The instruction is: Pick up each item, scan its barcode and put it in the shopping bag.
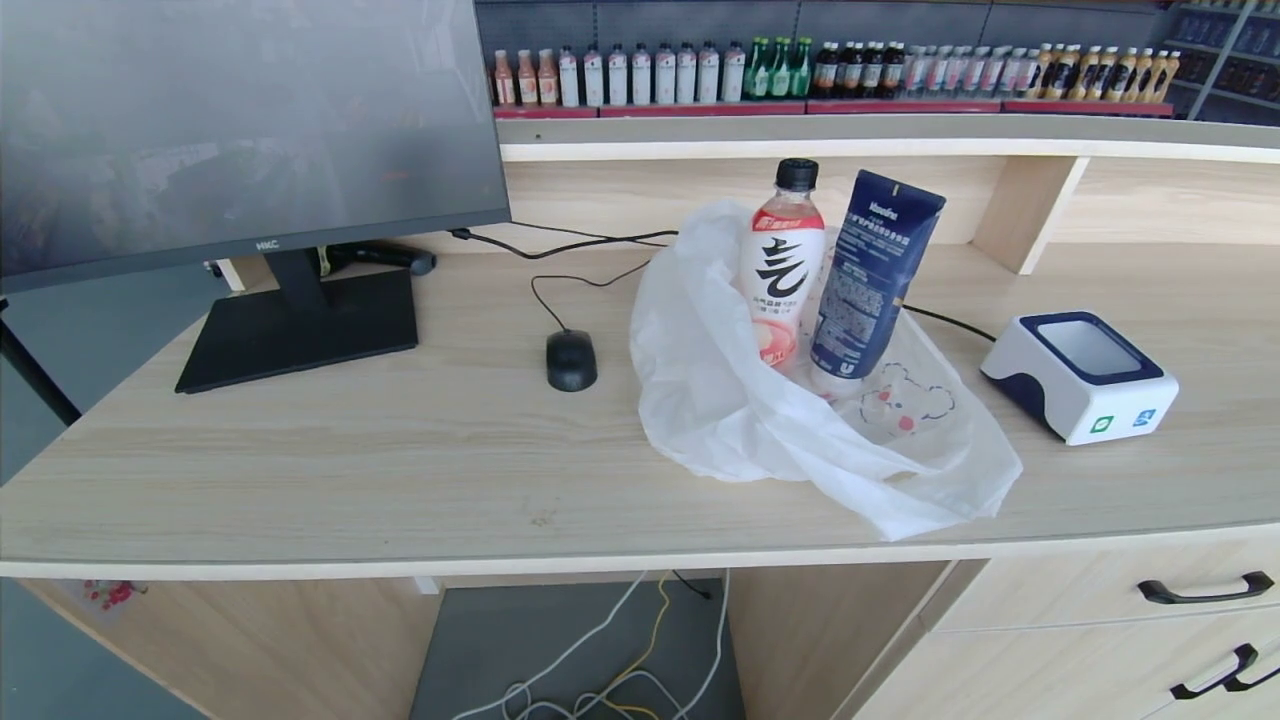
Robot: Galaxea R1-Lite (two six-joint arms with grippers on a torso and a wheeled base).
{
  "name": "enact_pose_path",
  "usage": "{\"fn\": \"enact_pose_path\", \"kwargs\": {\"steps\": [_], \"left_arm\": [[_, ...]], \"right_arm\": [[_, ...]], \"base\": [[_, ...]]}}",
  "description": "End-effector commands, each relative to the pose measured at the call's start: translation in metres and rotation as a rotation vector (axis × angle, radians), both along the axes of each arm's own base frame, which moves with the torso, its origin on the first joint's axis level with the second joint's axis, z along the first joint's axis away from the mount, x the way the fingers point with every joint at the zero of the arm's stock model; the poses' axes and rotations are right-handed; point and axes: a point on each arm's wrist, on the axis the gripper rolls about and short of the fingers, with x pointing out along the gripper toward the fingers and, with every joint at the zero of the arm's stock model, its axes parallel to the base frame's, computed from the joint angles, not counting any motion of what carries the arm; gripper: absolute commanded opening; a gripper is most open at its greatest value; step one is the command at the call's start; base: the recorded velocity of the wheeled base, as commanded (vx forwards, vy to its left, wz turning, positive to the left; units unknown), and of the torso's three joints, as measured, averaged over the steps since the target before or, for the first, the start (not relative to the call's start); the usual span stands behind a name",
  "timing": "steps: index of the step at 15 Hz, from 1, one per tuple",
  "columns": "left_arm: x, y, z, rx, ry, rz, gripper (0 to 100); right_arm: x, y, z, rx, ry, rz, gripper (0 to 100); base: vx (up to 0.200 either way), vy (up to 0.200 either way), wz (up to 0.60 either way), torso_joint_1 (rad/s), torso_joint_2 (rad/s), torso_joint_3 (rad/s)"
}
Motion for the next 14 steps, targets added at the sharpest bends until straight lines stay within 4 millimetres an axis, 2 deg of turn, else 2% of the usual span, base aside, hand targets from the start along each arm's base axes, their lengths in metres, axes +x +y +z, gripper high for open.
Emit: {"fn": "enact_pose_path", "kwargs": {"steps": [1, 3, 5, 6, 8, 9, 12, 14], "left_arm": [[0.000, 0.000, 0.000, 0.000, 0.000, 0.002, 100], [0.000, 0.000, 0.000, 0.000, 0.000, 0.000, 100], [0.000, 0.000, 0.000, 0.000, 0.000, 0.000, 100], [0.000, 0.000, 0.000, 0.000, 0.000, 0.002, 100], [0.000, 0.000, 0.000, 0.000, 0.000, 0.000, 100], [0.000, 0.000, 0.000, 0.000, 0.000, 0.000, 100], [0.000, 0.000, 0.000, 0.000, 0.000, 0.000, 100], [0.000, 0.000, 0.000, 0.000, 0.000, 0.000, 100]], "right_arm": [[-0.003, 0.000, -0.001, 0.012, -0.038, -0.019, 100], [0.002, 0.001, 0.000, -0.005, 0.023, -0.051, 100], [0.007, 0.005, 0.001, -0.006, 0.094, -0.287, 100], [0.005, 0.006, 0.001, 0.008, 0.076, -0.332, 100], [-0.005, 0.006, -0.001, 0.027, -0.052, -0.325, 100], [-0.005, 0.006, -0.002, 0.031, -0.056, -0.319, 100], [-0.005, 0.006, -0.002, 0.038, -0.055, -0.317, 100], [-0.005, 0.006, -0.002, 0.038, -0.055, -0.319, 100]], "base": [[0.000, 0.000, 0.00, 0.000, 0.00, 0.000], [0.000, 0.000, 0.00, 0.000, 0.00, 0.000], [0.000, 0.000, 0.00, 0.000, 0.00, 0.000], [0.000, 0.000, 0.00, 0.000, 0.00, 0.000], [0.000, 0.000, 0.00, 0.000, 0.00, 0.000], [0.000, 0.000, 0.00, 0.000, 0.00, 0.000], [-0.200, 0.000, 0.00, 0.007, 0.00, -0.001], [0.000, 0.000, 0.00, 0.000, 0.00, 0.000]]}}
